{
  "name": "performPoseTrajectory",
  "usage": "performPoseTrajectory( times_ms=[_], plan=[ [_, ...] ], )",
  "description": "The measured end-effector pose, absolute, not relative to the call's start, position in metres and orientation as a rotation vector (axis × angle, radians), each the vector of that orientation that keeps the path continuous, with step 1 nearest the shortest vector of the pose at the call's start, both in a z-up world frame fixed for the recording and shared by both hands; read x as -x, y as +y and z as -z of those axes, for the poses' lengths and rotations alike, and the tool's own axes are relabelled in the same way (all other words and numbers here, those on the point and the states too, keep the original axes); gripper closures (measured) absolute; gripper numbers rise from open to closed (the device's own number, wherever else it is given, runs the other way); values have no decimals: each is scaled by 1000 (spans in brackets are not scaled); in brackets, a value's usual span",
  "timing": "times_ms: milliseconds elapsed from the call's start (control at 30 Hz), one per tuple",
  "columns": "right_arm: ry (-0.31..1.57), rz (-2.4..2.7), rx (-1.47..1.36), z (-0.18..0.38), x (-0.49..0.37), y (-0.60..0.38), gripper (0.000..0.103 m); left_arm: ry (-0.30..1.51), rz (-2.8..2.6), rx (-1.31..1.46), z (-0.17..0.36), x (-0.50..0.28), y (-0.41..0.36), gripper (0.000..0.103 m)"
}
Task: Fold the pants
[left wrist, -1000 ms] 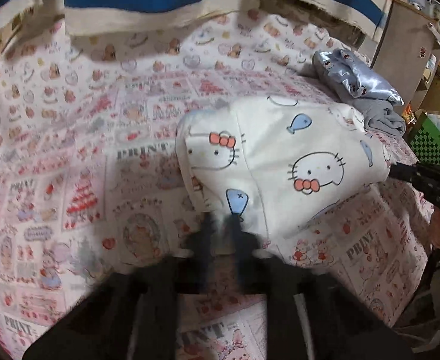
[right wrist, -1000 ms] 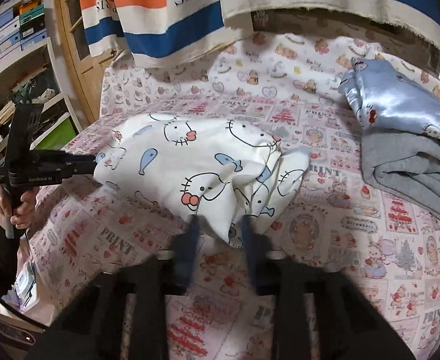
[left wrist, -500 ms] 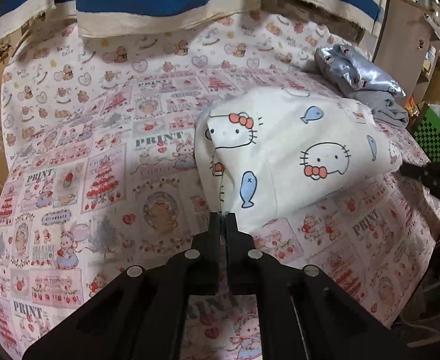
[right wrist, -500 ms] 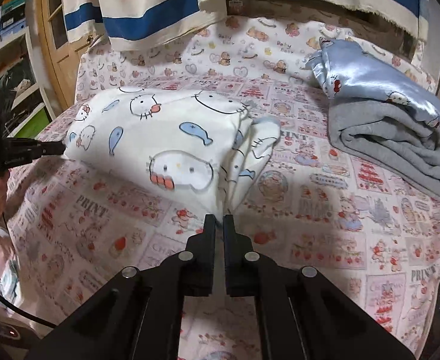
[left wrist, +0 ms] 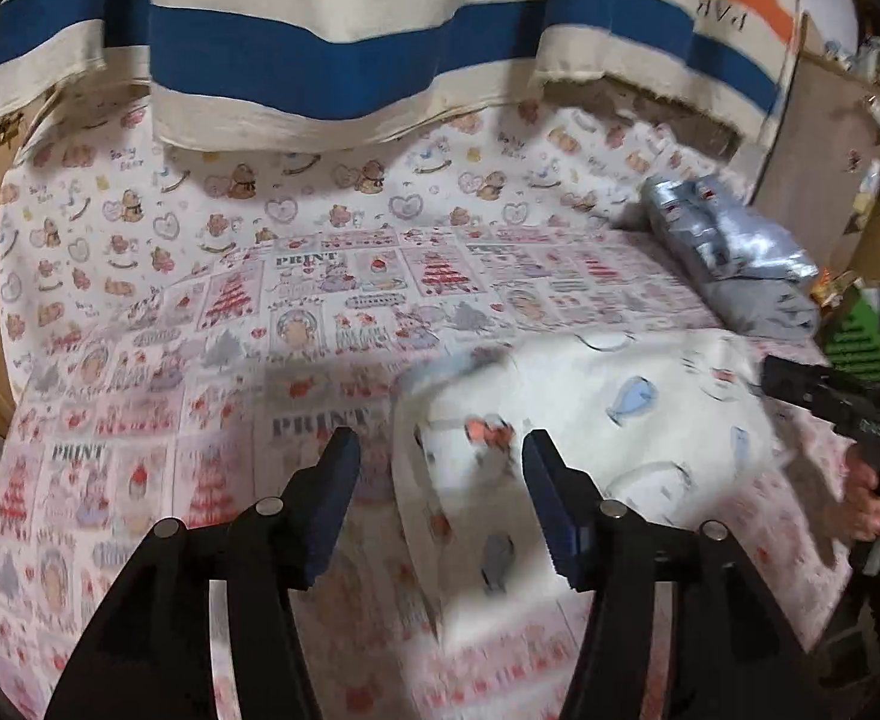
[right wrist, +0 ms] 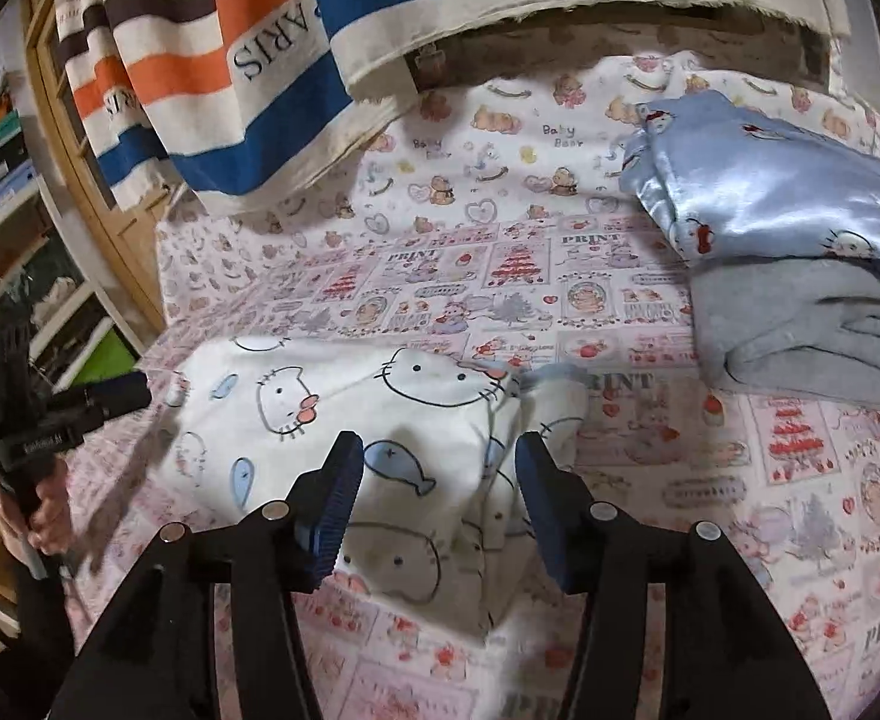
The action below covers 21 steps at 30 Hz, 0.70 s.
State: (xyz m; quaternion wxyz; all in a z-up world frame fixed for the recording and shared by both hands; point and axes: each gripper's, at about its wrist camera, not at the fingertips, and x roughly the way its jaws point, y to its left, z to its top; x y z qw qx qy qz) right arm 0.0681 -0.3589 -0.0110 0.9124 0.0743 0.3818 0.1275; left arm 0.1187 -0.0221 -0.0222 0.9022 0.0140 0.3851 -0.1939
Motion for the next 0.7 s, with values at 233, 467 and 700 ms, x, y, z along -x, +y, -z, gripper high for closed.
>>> performPoseTrajectory(
  times_ms=[233, 467, 700],
  plan=[
    [821, -184, 16, 20, -86, -342, 101, 864, 361, -135, 41, -153, -45, 56],
    [908, -112, -4, 46, -116, -365, 101, 870, 299, -216, 55, -168, -62, 58],
    [801, -145, -84, 11, -89, -389, 60, 785, 282, -181, 33, -143, -45, 50]
  ],
)
